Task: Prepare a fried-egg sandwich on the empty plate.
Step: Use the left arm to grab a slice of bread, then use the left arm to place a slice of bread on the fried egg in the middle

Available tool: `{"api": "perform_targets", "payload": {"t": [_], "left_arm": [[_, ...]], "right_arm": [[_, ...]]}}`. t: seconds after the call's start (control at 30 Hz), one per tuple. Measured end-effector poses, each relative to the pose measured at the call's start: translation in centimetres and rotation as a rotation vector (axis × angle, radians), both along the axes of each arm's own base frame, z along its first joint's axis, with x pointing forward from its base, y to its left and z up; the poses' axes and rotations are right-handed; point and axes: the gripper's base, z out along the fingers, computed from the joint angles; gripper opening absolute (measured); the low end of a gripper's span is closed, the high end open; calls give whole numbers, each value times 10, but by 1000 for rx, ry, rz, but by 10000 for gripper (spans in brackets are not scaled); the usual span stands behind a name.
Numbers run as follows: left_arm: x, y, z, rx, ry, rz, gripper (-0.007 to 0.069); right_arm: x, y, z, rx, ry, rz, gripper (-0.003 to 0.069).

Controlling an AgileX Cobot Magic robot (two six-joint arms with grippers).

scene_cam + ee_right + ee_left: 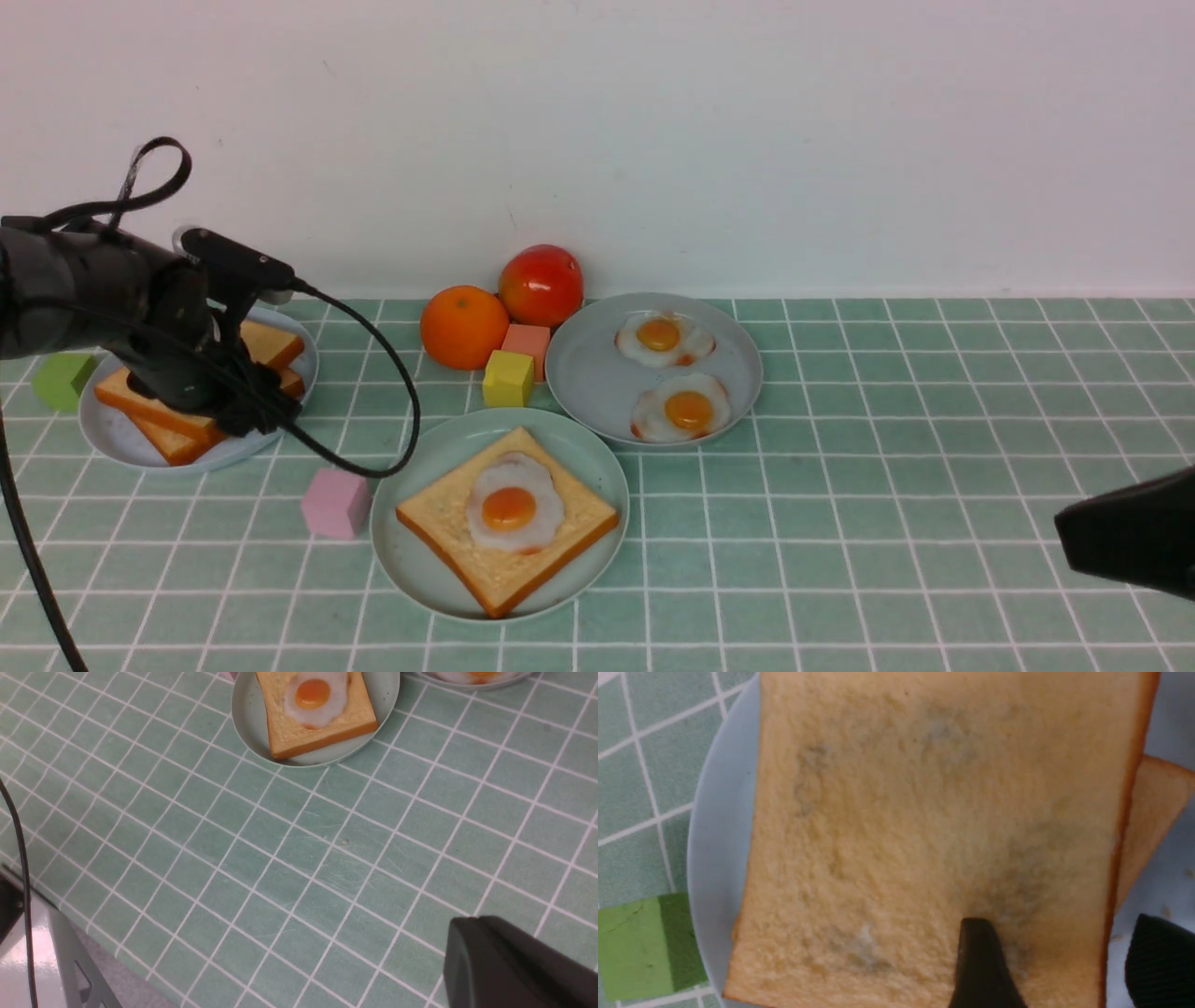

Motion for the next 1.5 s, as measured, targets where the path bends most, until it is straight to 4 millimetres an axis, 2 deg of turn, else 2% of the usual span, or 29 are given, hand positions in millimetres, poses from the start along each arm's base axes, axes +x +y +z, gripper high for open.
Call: {"api": "perform_targets", "payload": {"t": [0.13, 0.23, 0.43, 0.6, 0.73, 0.83, 0.9, 0.93, 0.97, 1.1, 1.27, 1.33, 1.5], "left_arm": [[1, 0, 0, 2, 5, 2, 325], [0, 1, 0, 4, 12, 7, 197], [-1, 1, 8, 3, 5, 14, 142], [-10, 2, 35, -6, -18, 42, 91], [-22, -3, 69, -45, -60, 65, 90], [-42, -27, 100, -103, -67, 53, 90], [-62, -60, 115, -133, -55, -19, 87], [-65, -67, 116, -135, -53, -39, 87], [-82, -92, 119, -134, -42, -117, 87], [-121, -151, 106, -62, -2, -355, 87], [-146, -196, 87, 34, 1, -516, 78], [-147, -200, 85, 39, -4, -519, 78], [-142, -209, 63, 62, 27, -508, 78]], "right_arm": [[1, 1, 1, 14, -9, -4, 14], [1, 1, 1, 17, -10, -4, 14], [1, 1, 1, 18, -11, -5, 14], [1, 1, 1, 18, -11, -5, 14], [1, 1, 2, 19, -12, -5, 16], [1, 1, 2, 19, -12, -5, 20], [1, 1, 2, 18, -11, -4, 22], [1, 1, 2, 18, -11, -4, 22], [1, 1, 2, 18, -11, -4, 22], [1, 1, 2, 17, -12, -3, 22], [0, 1, 1, 16, -12, -2, 27], [0, 1, 1, 15, -12, -1, 29], [0, 1, 1, 15, -11, -1, 32]]}}
